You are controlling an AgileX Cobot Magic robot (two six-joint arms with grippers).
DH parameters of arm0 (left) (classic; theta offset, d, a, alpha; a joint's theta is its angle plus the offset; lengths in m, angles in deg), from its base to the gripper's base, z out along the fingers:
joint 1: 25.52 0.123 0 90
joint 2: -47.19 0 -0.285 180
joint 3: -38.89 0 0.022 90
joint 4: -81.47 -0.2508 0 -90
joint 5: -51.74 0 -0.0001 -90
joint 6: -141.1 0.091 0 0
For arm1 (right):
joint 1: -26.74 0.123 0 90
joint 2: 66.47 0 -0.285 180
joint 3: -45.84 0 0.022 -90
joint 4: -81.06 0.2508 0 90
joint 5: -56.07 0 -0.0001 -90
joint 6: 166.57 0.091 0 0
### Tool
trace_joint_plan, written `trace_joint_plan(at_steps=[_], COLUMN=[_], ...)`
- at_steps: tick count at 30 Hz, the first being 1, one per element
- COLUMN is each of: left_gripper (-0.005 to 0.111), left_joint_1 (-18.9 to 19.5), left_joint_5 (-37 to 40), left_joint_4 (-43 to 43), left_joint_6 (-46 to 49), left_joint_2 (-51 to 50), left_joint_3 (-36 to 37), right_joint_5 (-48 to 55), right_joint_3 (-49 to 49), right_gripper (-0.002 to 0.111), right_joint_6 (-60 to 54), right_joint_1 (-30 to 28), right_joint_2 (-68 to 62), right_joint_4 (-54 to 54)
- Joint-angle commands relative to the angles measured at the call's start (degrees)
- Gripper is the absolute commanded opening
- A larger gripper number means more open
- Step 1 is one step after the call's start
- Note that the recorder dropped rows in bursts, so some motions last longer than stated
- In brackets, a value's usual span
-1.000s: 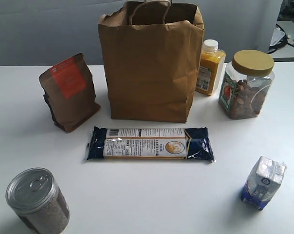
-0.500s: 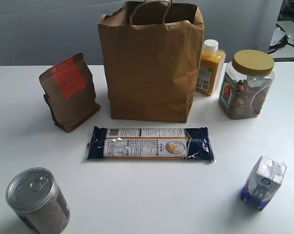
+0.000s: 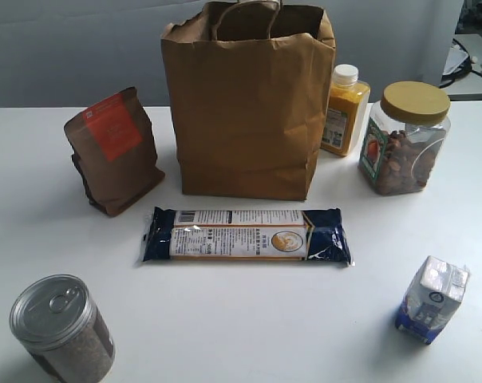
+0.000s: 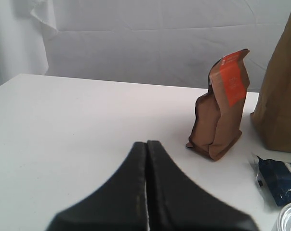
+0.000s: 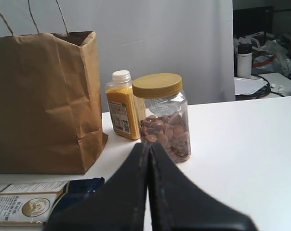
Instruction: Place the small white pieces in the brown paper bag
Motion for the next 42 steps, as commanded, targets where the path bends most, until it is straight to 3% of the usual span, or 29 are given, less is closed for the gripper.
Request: trace_joint_plan(at_steps=[1,42], left_gripper=[0.000,0.000], left_joint_1=[-0.31,-0.31], left_joint_5=[-0.13,-0.13], left_joint_4=[0.45,0.45], left_joint_6=[-0.31,-0.31], left_joint_2=[0.20,0.20], left_joint_3=[0.20,0.20], right_joint_5=[0.28,-1.25], right_joint_3=[0.21,0.21], right_gripper=[0.000,0.000], right_joint_6=[0.20,0.05], right_joint_1=[-0.38,-2.31], right_joint_2=[0.35,0.35], right_joint_4=[0.33,-0.38])
